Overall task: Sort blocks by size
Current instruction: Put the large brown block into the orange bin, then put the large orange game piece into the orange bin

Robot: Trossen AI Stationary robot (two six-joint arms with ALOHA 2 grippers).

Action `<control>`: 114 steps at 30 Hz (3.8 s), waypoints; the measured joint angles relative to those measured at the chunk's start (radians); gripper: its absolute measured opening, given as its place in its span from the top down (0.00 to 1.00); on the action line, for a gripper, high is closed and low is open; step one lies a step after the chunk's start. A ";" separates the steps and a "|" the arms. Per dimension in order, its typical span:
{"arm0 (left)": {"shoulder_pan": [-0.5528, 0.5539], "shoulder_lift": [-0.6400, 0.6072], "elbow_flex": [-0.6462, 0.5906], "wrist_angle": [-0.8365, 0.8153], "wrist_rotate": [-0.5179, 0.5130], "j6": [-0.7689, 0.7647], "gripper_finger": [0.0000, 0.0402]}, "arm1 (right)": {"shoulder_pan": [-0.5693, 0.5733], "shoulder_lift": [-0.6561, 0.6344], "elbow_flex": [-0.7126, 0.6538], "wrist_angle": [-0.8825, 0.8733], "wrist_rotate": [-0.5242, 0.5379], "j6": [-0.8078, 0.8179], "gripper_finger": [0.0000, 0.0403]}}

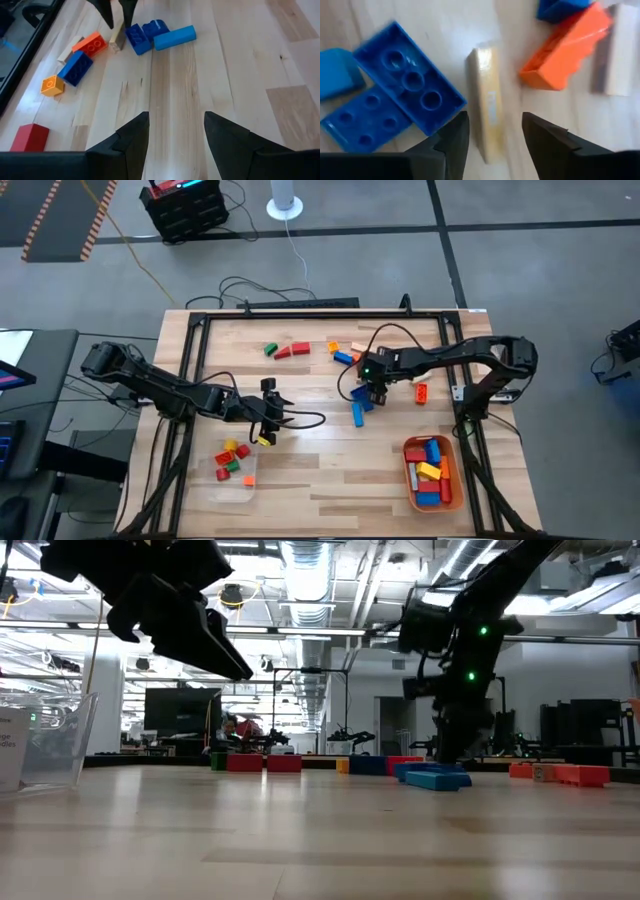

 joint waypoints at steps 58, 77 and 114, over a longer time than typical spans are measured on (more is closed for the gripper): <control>0.001 0.000 -0.001 -0.004 -0.001 -0.015 0.54 | 1.001 -0.245 0.206 -0.864 -0.306 1.599 0.36; 0.001 0.000 -0.001 -0.050 -0.001 -0.017 0.54 | 0.339 -0.423 -0.166 -0.666 0.101 1.226 0.41; 0.001 0.000 -0.001 -0.079 0.000 -0.042 0.54 | 0.129 -0.317 -0.299 -0.380 0.033 1.103 0.51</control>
